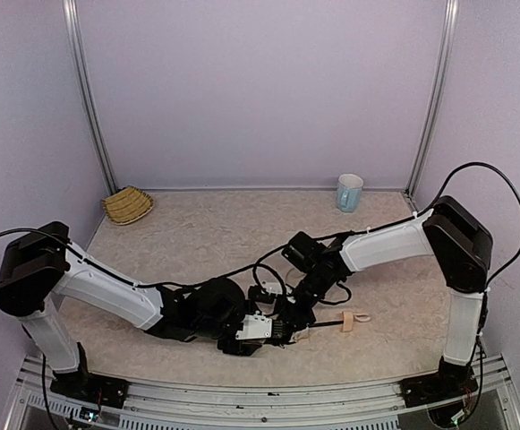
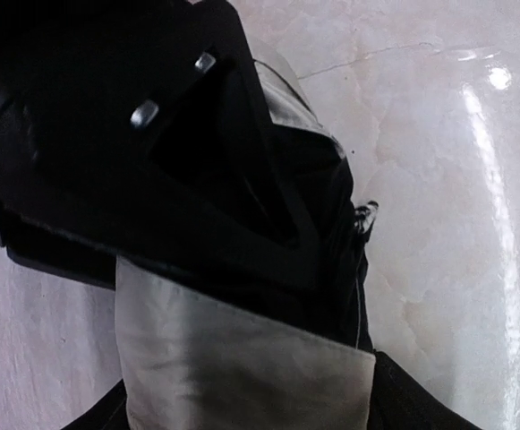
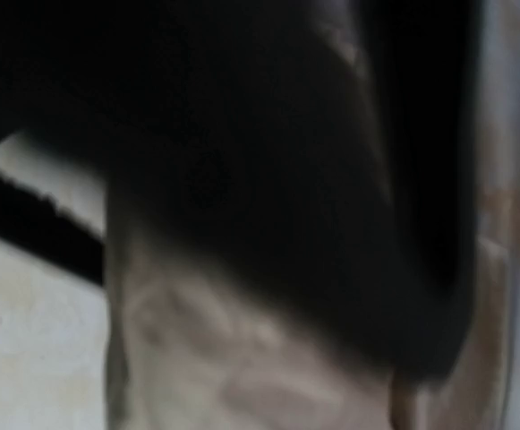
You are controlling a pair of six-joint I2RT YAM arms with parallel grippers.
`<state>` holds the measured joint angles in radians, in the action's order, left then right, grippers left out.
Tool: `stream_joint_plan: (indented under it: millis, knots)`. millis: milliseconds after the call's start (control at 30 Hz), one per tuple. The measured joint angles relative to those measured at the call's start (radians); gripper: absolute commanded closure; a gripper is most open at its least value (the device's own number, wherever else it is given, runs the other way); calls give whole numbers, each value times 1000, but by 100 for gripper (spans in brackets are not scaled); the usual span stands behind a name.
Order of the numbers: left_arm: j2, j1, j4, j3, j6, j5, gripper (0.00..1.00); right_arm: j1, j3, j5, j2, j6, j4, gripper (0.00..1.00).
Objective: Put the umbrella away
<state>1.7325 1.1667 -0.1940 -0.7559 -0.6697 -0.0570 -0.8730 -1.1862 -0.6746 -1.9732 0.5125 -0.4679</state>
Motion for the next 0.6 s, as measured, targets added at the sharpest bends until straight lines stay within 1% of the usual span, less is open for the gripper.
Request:
stream_joint_plan:
  millis: [67,100,167,267,300,367,500,533,600]
  knots:
    - [27,1,27,-39,6,16,46,8,1,-2,-1,-16,8,86]
    - [39,1,40,-56,9,18,53,10,2,0,0,-25,10,83]
    - [55,-4,66,-81,16,16,62,11,6,2,2,-40,14,75]
    - [70,-10,101,-114,46,18,81,12,23,28,21,-62,24,61]
    - [74,-10,106,-122,62,17,85,12,31,46,32,-67,29,56]
    - [82,-11,105,-133,75,6,90,12,45,81,54,-86,37,50]
    - [100,2,83,-143,54,-35,98,13,74,143,96,-138,40,37]
    - [103,8,72,-142,50,-49,100,13,82,158,108,-151,41,36]
    - [106,19,55,-136,44,-75,100,13,100,182,142,-164,43,35]
